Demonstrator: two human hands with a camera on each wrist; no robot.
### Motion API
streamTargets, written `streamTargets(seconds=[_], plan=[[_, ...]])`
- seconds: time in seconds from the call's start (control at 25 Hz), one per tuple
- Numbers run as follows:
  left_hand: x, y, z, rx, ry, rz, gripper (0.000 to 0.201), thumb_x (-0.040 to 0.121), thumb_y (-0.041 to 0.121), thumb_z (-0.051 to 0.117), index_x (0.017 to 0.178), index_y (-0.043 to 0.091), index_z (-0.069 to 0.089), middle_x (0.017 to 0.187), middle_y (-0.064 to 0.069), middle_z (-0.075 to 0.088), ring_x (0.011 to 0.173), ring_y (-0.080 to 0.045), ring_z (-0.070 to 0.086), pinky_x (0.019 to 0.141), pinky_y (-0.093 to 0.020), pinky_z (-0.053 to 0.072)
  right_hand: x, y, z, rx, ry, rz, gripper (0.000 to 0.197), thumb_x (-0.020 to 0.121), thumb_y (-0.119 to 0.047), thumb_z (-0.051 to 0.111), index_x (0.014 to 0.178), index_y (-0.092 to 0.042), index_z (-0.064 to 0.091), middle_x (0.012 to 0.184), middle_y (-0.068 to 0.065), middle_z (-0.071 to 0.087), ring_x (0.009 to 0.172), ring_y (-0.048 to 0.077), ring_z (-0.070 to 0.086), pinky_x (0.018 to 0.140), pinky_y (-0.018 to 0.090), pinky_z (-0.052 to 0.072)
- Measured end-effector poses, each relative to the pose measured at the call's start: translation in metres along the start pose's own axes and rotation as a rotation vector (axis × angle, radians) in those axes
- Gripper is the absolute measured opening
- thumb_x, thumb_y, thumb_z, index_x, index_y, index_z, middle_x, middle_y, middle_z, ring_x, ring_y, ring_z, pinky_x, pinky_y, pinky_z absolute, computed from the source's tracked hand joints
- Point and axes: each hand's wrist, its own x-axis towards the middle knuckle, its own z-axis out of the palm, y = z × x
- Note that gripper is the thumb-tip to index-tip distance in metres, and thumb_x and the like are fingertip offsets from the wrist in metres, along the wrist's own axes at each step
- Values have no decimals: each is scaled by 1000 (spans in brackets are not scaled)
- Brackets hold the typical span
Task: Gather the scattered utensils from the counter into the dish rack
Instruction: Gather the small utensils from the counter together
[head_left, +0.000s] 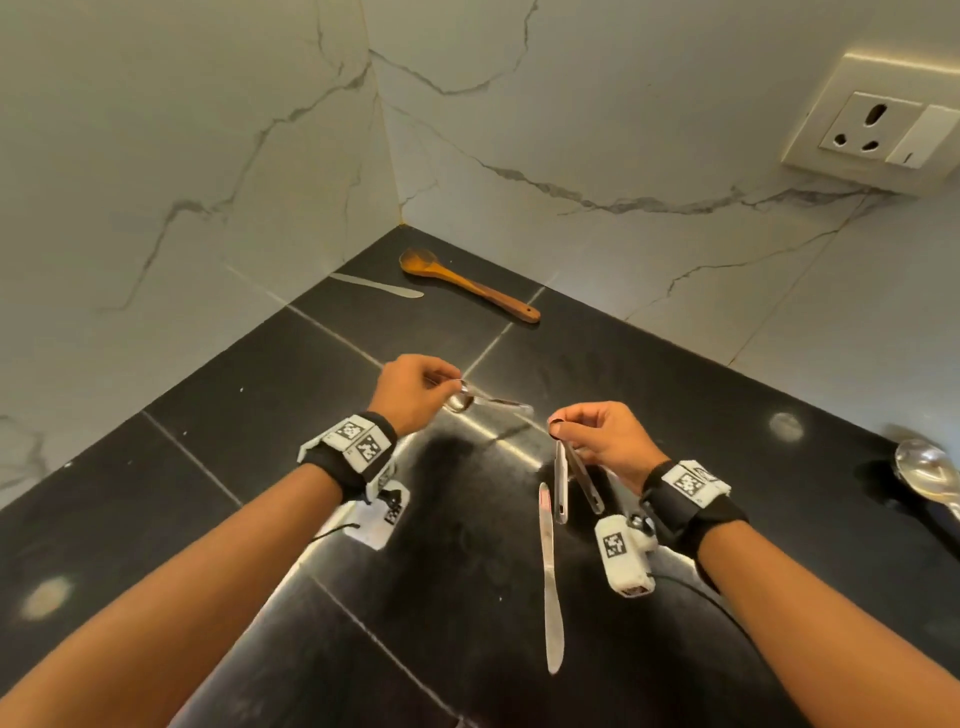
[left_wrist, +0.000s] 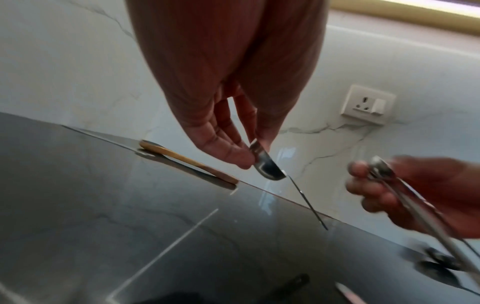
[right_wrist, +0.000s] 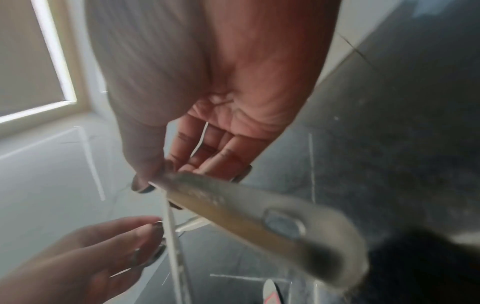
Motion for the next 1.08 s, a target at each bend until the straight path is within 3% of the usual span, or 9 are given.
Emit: streamTargets(seconds=[0.08,0.16,0.28,0.36,0.52,0.64,0.84,0.96,1.08], plan=[[-25,13,21,-64,-75,21,14,85,17,74,97,13,79,85,0,76,69,1,65,65,-2,46,-27,-13,0,-115,-43,-84,9,87,-9,72,95,-8,76,81,5,75,69,15,66,65,22,56],[-46,29,41,-139,-152,40,14,85,17,74,97,13,79,84,1,76,67,3,66,65,-7,49,-48,-28,-4,-261,-65,-174,10,88,-11,71,95,-10,77,86,6,76,77,18,71,76,28,59],[-71,55,71,-325,-228,55,14,85,17,74,98,11,78,86,-4,77,80,-13,74,73,-26,59,-76,-35,-16,-498,-34,-262,8,86,-17,73,93,-16,79,83,-1,77,78,14,73,80,29,60],[-86,74,88,-436,-283,44,16,87,14,72,99,6,77,88,-11,77,82,-20,75,71,-28,60,-94,-30,-26,-573,7,-283,8,86,-20,74,92,-19,79,82,-5,76,78,8,72,80,30,60],[-106,106,115,-516,-320,36,12,87,12,72,96,6,77,87,-13,77,81,-21,75,71,-28,58,-129,-8,-45,-458,201,-276,10,87,-21,73,95,-21,79,86,-6,76,81,5,71,79,25,58],[-118,128,134,-528,-329,69,9,86,12,72,93,11,77,86,-10,77,81,-20,74,74,-30,60,-156,12,-62,-437,315,-277,18,90,-21,70,106,-20,78,89,-8,72,82,4,68,75,19,52],[-138,163,166,-549,-378,80,9,86,15,73,94,14,78,88,-6,78,85,-21,75,82,-39,61,-196,25,-88,-312,361,-197,23,93,-17,66,115,-18,75,98,-4,75,85,8,72,75,23,59],[-159,194,185,-548,-411,122,13,87,16,71,97,10,76,89,-7,77,85,-19,75,81,-37,61,-230,29,-105,-263,368,-144,23,96,-19,62,116,-20,74,93,-6,77,76,1,70,66,17,54],[-185,229,201,-570,-486,165,13,88,16,70,99,10,74,91,-7,77,85,-18,75,77,-31,61,-272,25,-130,-297,385,-93,21,95,-21,63,112,-22,75,87,-4,77,67,6,65,62,18,51]])
